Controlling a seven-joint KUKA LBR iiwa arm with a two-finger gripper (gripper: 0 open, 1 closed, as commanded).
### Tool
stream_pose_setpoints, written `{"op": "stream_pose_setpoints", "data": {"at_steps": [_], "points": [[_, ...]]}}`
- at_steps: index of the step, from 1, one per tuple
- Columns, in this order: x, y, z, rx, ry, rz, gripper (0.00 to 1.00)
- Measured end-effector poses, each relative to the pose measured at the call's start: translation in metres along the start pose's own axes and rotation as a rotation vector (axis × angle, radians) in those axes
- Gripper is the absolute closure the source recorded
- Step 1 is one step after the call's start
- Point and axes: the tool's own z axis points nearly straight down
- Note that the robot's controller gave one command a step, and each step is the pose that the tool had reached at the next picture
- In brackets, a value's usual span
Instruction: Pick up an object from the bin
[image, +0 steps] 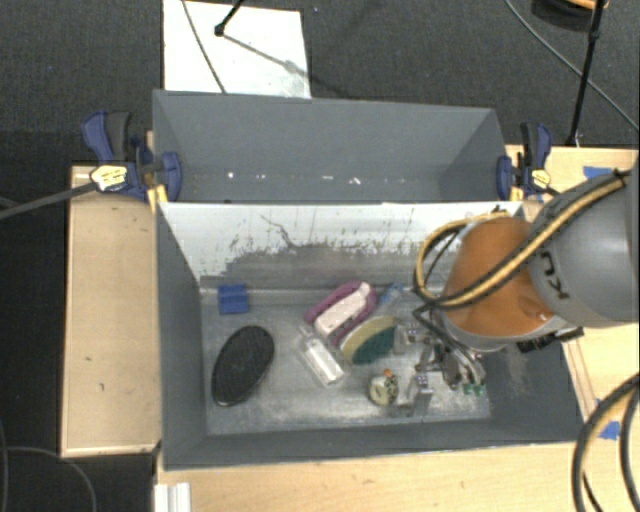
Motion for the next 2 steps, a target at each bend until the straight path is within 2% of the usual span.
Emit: {"op": "stream_pose_setpoints", "data": {"at_steps": [1,2], "points": [[0.018,0.004,0.005,-0.001,-0.010,-0.185,0.00],[-0.056,0.028,0.004,-0.002,0.006,-0.157,0.00]]}}
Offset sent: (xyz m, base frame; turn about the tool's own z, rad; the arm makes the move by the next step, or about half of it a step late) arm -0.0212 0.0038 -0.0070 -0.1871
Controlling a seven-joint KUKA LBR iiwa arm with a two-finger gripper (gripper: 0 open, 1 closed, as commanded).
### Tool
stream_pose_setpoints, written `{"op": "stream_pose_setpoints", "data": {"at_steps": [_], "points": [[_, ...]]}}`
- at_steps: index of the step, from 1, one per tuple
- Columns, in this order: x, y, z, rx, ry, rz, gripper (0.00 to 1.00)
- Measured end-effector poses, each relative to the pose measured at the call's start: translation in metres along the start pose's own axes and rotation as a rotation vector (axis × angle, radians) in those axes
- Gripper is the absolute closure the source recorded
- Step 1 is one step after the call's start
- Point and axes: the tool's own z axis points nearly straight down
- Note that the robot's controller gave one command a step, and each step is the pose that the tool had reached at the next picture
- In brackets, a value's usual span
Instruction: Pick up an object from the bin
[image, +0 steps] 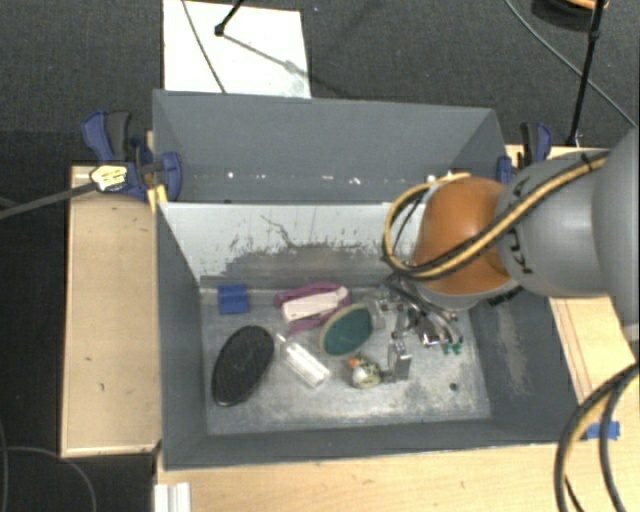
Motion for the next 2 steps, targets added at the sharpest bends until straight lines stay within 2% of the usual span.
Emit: {"op": "stream_pose_setpoints", "data": {"at_steps": [1,2], "points": [[0.001,0.035,0.000,0.005,-0.010,0.001,0.00],[-0.014,0.035,0.002,0.003,0.010,0.036,0.00]]}}
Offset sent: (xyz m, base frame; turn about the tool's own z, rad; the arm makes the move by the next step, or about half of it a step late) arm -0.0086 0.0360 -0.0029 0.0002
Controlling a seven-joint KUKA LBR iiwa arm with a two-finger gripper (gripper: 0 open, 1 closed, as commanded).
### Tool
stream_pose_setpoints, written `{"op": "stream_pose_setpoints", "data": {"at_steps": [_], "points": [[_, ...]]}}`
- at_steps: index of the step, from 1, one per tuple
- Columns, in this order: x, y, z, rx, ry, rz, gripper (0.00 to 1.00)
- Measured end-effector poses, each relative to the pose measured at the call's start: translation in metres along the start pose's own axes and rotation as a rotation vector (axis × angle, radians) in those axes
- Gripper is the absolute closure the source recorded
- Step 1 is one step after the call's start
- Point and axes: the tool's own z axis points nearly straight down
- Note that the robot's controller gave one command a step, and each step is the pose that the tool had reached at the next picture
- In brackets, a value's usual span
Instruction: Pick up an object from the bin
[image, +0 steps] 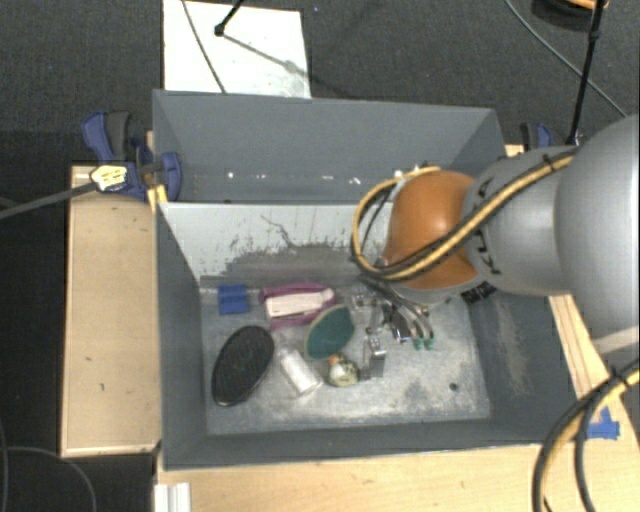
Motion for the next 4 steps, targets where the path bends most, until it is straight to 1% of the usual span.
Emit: {"op": "stream_pose_setpoints", "data": {"at_steps": [1,2,3,4], "points": [[0.001,0.001,-0.001,-0.001,0.001,0.030,0.00],[-0.004,0.000,0.002,-0.002,0.007,0.085,0.00],[0.013,0.003,-0.011,-0.002,-0.018,0.103,0.00],[0.007,0.003,-0.078,-0.006,-0.023,0.328,0.00]]}}
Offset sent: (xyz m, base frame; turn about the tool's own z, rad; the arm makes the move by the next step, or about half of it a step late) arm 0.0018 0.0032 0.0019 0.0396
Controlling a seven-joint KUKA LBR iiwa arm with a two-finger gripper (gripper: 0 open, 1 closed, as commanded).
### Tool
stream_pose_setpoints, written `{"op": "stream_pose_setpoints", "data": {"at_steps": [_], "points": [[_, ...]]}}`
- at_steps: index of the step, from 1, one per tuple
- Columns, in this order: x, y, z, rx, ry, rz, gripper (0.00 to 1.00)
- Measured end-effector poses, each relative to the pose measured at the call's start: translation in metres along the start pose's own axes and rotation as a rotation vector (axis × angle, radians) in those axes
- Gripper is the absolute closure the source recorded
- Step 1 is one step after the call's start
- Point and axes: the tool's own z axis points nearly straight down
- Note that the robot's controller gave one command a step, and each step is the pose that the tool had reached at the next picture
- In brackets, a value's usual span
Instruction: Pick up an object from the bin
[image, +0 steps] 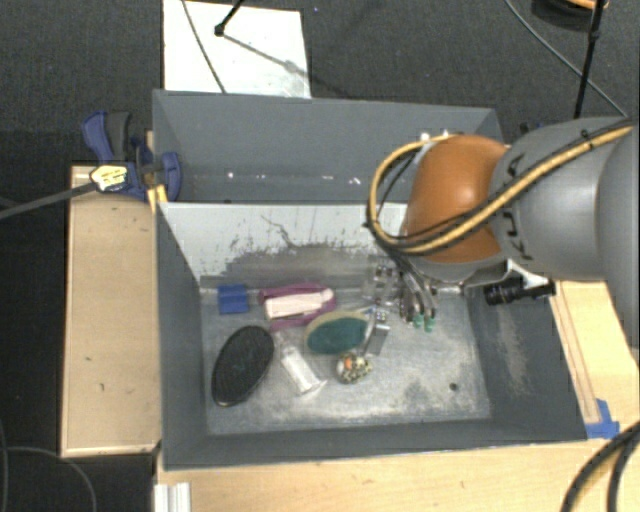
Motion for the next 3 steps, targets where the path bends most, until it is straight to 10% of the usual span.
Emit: {"op": "stream_pose_setpoints", "data": {"at_steps": [1,2,3], "points": [[-0.012,0.000,0.073,0.003,0.007,0.014,0.00],[-0.014,0.002,0.068,0.000,-0.002,0.010,1.00],[-0.025,0.003,-0.060,-0.002,-0.004,0.075,1.00]]}}
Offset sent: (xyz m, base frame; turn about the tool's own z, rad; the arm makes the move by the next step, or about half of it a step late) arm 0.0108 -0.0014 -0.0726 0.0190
